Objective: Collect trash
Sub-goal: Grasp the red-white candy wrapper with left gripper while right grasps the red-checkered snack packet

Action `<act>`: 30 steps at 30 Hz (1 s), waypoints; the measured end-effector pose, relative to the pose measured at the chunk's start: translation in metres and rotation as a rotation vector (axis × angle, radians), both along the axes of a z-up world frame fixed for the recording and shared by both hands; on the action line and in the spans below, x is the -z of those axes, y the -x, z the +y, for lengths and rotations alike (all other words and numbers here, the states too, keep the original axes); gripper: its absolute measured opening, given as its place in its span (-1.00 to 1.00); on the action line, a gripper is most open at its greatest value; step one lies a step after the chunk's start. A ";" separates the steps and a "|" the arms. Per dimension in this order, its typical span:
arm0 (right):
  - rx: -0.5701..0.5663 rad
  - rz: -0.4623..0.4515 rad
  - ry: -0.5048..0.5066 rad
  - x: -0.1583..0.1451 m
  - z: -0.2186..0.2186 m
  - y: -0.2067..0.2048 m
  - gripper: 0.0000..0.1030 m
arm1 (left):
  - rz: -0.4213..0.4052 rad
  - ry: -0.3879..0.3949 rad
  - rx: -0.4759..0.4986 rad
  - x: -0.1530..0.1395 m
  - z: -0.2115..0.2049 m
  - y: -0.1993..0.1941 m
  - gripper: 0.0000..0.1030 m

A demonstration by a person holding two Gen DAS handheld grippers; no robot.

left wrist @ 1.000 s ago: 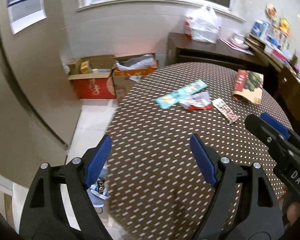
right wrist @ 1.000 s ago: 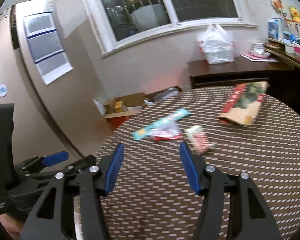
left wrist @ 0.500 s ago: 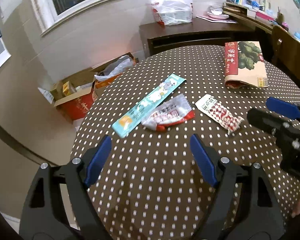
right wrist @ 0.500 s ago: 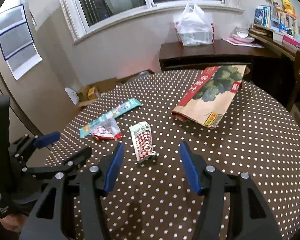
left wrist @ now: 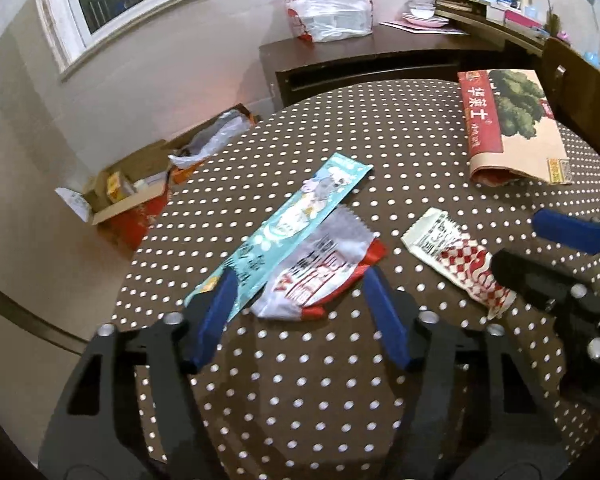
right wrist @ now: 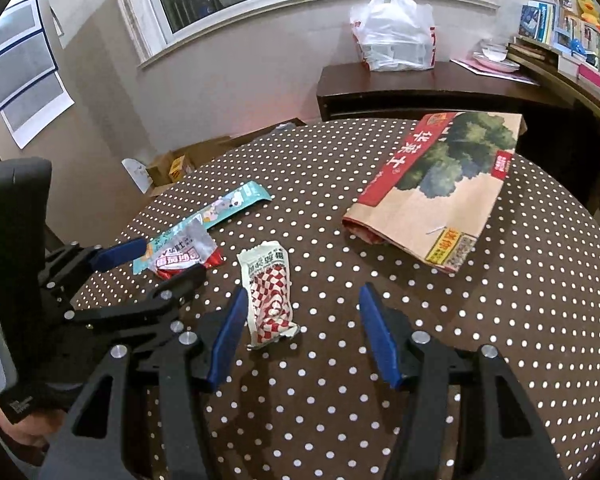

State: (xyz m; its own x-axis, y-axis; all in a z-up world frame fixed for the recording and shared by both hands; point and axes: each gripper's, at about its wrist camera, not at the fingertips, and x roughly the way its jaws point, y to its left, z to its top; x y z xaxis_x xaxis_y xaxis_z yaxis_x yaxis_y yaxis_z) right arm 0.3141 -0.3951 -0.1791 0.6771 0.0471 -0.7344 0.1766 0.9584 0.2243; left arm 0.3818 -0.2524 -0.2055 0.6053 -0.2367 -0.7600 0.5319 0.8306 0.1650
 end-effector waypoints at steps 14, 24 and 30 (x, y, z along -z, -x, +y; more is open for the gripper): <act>-0.056 0.053 0.070 0.006 0.023 -0.013 0.11 | 0.096 0.172 -0.014 -0.004 0.023 0.006 -0.51; -0.091 0.076 0.189 0.007 0.045 -0.012 -0.62 | 0.086 0.259 -0.090 -0.025 0.066 0.031 -0.52; -0.114 -0.001 0.118 -0.012 0.064 0.017 -0.66 | 0.052 0.301 -0.135 -0.045 0.106 0.057 -0.52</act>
